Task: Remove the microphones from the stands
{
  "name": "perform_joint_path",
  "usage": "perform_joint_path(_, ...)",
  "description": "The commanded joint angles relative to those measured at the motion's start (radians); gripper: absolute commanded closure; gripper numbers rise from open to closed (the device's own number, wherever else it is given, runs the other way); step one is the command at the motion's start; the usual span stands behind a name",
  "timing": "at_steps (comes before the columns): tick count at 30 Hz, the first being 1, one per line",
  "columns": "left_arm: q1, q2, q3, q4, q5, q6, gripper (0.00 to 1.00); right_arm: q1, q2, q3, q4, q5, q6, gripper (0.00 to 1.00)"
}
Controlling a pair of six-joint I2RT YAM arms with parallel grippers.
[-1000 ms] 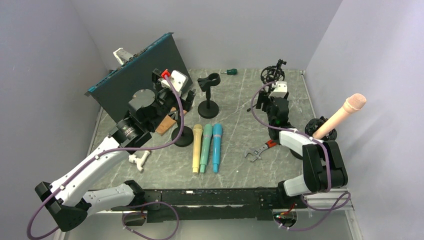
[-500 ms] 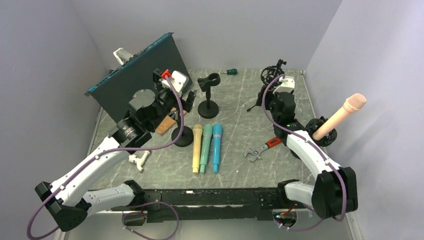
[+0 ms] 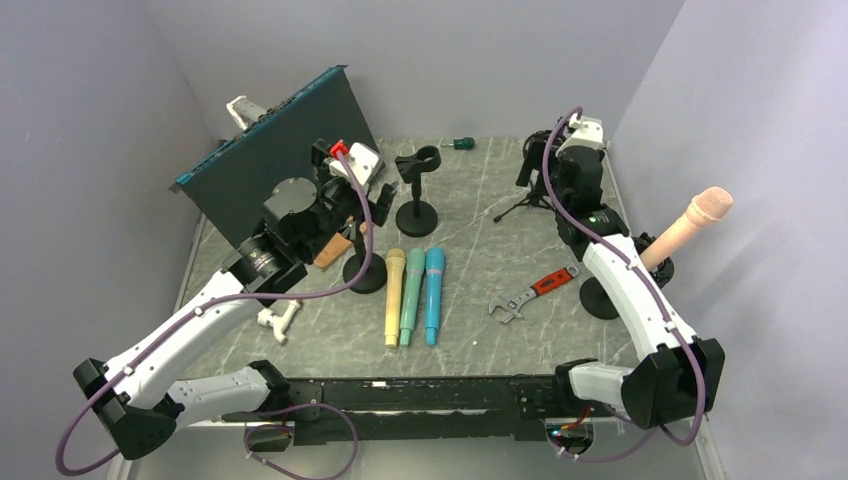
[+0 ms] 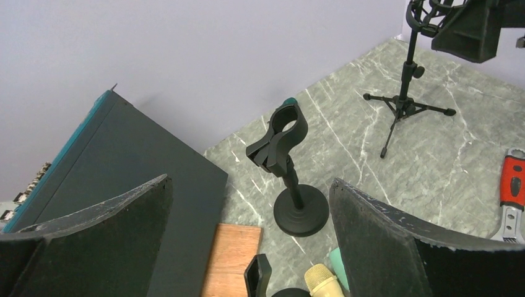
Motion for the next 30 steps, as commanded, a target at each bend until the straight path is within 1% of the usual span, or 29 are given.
perform_joint_path(1,-0.009,0.017,0.018,0.016,-0.006,-0.006,0.01,-0.002,0.042,0.094,-0.066,0.028,-0.030,0.05)
perform_joint_path(6,-0.010,0.021,0.018,0.015,-0.001,-0.007,0.01,-0.002,0.132,0.204,-0.119,0.087,-0.038,0.07)
perform_joint_path(8,-0.010,0.020,0.018,0.015,-0.005,-0.005,0.01,-0.003,0.160,0.240,-0.131,0.089,-0.046,0.07)
perform_joint_path(9,-0.011,0.019,0.018,0.015,-0.005,-0.003,0.01,-0.003,0.168,0.247,-0.125,0.077,-0.053,0.06)
perform_joint_path(10,-0.011,0.017,0.019,0.015,-0.005,-0.003,0.01,-0.004,0.175,0.253,-0.120,0.057,-0.063,0.01)
perform_joint_path(12,-0.011,0.014,0.019,0.015,-0.003,-0.003,0.01,-0.002,0.188,0.271,-0.121,0.029,-0.085,0.00)
perform_joint_path(16,-0.012,0.011,0.021,0.014,0.001,-0.006,0.01,-0.002,0.224,0.316,-0.137,0.016,-0.119,0.00)
perform_joint_path(22,-0.014,0.012,0.021,0.014,-0.001,-0.003,0.01,0.004,0.232,0.324,-0.104,-0.058,-0.155,0.00)
perform_joint_path(25,-0.013,0.014,0.023,0.012,0.002,-0.005,0.01,0.004,0.258,0.346,-0.105,-0.052,-0.166,0.00)
perform_joint_path(30,-0.013,0.014,0.022,0.012,0.000,-0.004,0.01,0.003,0.259,0.349,-0.073,-0.158,-0.197,0.00)
